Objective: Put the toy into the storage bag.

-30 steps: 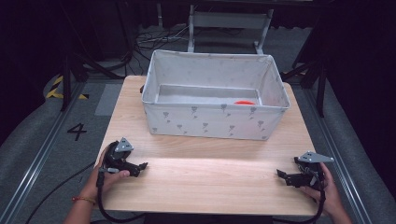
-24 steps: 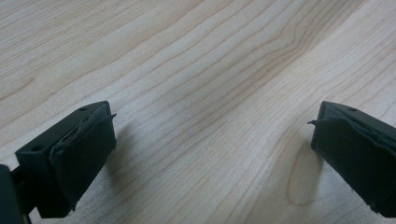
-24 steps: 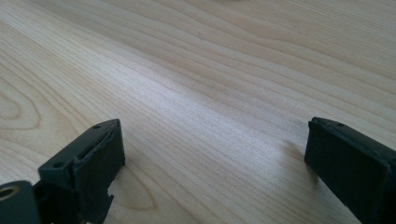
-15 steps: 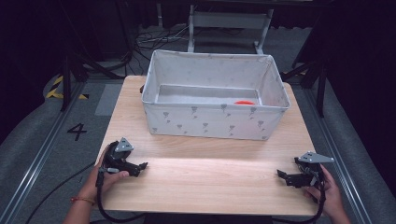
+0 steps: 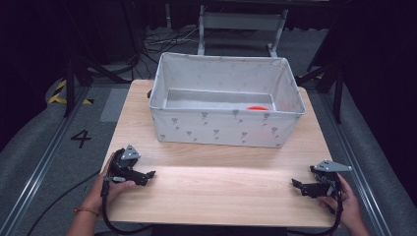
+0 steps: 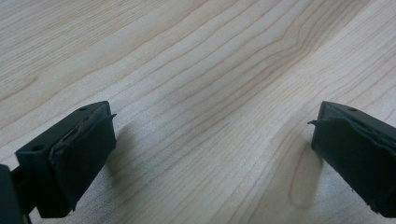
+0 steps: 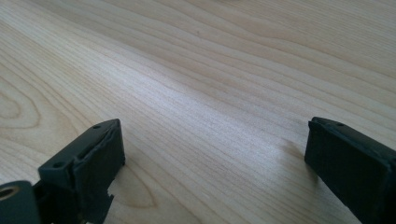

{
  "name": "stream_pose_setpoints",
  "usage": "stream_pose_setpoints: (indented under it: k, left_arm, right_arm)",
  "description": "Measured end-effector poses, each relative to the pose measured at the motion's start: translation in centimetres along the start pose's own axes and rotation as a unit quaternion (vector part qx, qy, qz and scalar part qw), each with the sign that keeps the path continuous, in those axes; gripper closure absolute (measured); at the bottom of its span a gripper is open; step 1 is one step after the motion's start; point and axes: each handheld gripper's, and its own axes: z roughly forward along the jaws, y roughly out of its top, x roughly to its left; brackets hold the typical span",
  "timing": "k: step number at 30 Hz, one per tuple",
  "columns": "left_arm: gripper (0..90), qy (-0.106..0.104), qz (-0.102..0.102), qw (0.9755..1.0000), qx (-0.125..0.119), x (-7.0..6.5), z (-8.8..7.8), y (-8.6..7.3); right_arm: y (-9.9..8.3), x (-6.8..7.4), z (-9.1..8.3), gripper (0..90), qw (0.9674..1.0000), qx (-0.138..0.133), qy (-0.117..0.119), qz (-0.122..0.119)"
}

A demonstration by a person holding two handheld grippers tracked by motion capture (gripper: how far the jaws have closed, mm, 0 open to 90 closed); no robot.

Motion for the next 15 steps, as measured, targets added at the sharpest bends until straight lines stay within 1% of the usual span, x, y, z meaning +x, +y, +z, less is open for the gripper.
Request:
stream_pose_setpoints:
  k: [1,2,11,15]
  left_arm:
    - [0.2,0.000,-0.003,1.0000,0.001,-0.03,-0.01,-0.01]
    - [0.2,0.003,-0.002,1.0000,-0.001,-0.01,0.01,0.00]
    - [0.2,0.004,-0.003,1.0000,-0.001,0.00,0.01,0.00]
    - [0.2,0.007,-0.002,1.0000,-0.001,0.04,0.01,0.01]
  right_arm:
    - [0.00,0.00,0.00,5.1,1.0000,0.000,0.000,0.000]
    - [0.00,0.00,0.00,5.1,1.0000,0.000,0.000,0.000]
    - [0.00,0.00,0.00,5.1,1.0000,0.000,0.000,0.000]
    - [0.00,0.01,-0.01,5.1,1.0000,0.000,0.000,0.001]
